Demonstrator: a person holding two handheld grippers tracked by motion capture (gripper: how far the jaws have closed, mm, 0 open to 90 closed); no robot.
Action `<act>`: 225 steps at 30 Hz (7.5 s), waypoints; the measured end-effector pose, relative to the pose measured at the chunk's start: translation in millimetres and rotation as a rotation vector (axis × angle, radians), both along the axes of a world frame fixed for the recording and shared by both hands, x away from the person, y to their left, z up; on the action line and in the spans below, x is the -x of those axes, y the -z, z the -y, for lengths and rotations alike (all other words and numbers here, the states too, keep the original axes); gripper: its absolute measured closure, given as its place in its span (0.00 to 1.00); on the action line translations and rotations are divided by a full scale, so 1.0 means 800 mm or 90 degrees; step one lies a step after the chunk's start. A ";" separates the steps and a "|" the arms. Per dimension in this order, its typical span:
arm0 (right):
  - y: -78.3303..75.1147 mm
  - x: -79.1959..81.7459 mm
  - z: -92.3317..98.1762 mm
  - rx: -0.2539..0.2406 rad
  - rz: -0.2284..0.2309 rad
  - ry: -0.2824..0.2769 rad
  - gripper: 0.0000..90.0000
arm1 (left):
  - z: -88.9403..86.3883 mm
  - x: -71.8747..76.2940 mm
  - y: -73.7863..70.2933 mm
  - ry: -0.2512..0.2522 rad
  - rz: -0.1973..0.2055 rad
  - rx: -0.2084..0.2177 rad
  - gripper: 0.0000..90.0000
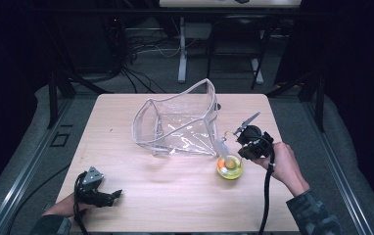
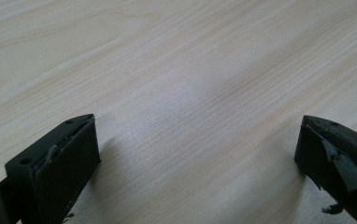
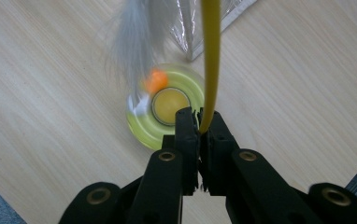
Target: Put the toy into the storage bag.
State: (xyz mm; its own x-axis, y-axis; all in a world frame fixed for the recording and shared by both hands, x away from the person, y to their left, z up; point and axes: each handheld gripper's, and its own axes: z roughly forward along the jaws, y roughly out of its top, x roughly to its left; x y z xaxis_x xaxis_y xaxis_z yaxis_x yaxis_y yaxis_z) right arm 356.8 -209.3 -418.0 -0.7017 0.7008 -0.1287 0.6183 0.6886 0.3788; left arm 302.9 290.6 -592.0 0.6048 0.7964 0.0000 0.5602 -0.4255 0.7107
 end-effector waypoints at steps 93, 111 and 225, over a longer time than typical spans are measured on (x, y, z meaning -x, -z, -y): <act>-0.062 -0.093 0.045 0.021 -0.013 0.093 0.98 | 0.000 0.000 0.000 0.000 -0.001 -0.001 0.00; -0.084 -0.127 0.052 0.019 -0.022 0.117 0.98 | 0.000 0.000 0.000 0.000 -0.002 -0.002 0.00; -0.273 -0.148 -0.029 -0.002 0.125 0.065 0.98 | 0.000 0.000 0.000 0.000 -0.002 0.000 0.00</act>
State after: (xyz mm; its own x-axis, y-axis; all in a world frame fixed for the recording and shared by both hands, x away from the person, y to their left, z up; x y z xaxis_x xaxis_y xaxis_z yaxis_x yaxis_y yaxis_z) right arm 475.4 -186.1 -199.9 -0.5890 0.7672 -0.2538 0.5991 0.6254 0.5000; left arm 302.6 290.7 -591.8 0.6050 0.7962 -0.0010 0.5619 -0.4261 0.7090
